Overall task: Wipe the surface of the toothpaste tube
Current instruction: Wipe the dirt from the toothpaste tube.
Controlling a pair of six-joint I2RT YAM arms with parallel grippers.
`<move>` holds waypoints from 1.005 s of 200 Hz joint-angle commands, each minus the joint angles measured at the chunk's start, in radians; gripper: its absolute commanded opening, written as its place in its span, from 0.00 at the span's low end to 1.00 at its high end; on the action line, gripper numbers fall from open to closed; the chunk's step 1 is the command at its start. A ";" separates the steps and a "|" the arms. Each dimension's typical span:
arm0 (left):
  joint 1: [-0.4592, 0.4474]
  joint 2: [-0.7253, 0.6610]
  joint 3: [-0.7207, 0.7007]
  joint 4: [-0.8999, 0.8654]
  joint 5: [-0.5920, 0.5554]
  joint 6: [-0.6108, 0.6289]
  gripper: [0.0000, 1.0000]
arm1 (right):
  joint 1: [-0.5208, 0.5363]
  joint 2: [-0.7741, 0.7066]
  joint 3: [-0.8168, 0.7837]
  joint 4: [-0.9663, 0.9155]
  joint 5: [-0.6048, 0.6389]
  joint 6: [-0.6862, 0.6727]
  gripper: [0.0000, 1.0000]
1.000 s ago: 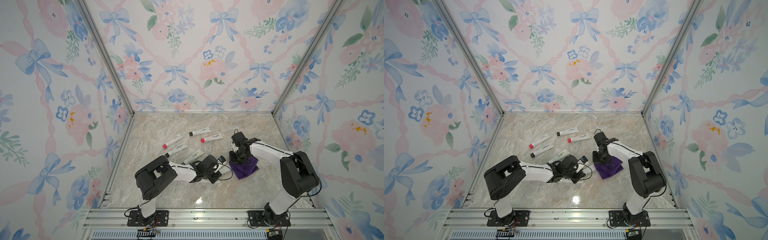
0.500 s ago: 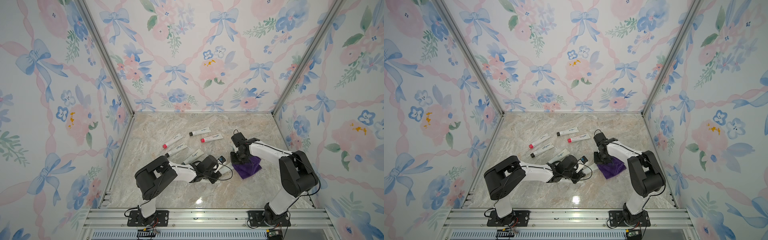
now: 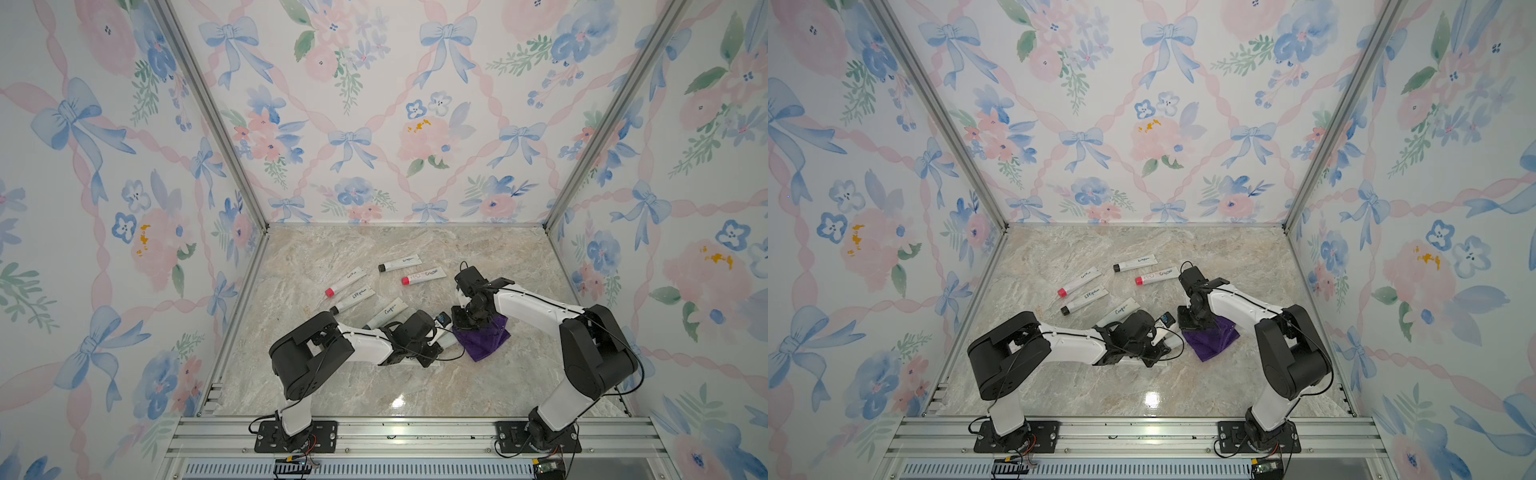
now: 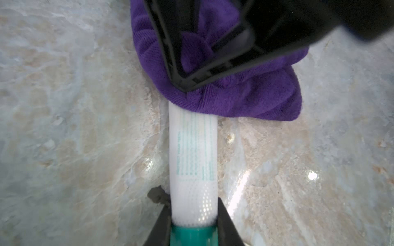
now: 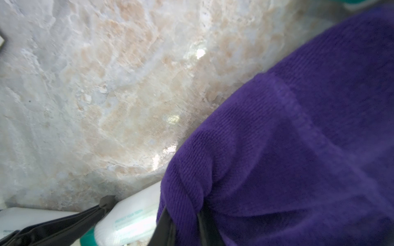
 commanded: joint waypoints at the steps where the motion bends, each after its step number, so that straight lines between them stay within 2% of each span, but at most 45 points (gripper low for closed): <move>1: 0.003 -0.008 -0.008 0.000 -0.021 -0.010 0.18 | -0.037 0.061 0.001 -0.081 0.081 -0.023 0.17; 29: 0.003 -0.006 -0.008 0.000 -0.022 -0.012 0.18 | -0.081 0.074 0.005 -0.099 0.163 -0.037 0.17; 65: 0.004 -0.005 -0.008 0.000 -0.022 -0.011 0.18 | -0.101 0.079 0.006 -0.098 0.196 -0.040 0.17; 143: 0.003 -0.003 -0.006 0.000 -0.021 -0.012 0.18 | 0.027 0.014 -0.010 -0.048 -0.062 -0.005 0.17; 178: 0.004 -0.003 -0.006 -0.001 -0.021 -0.011 0.18 | 0.049 -0.008 -0.002 -0.054 -0.093 -0.003 0.17; 201: 0.004 -0.006 -0.008 0.000 -0.022 -0.012 0.18 | 0.019 0.017 0.005 -0.071 -0.052 -0.016 0.17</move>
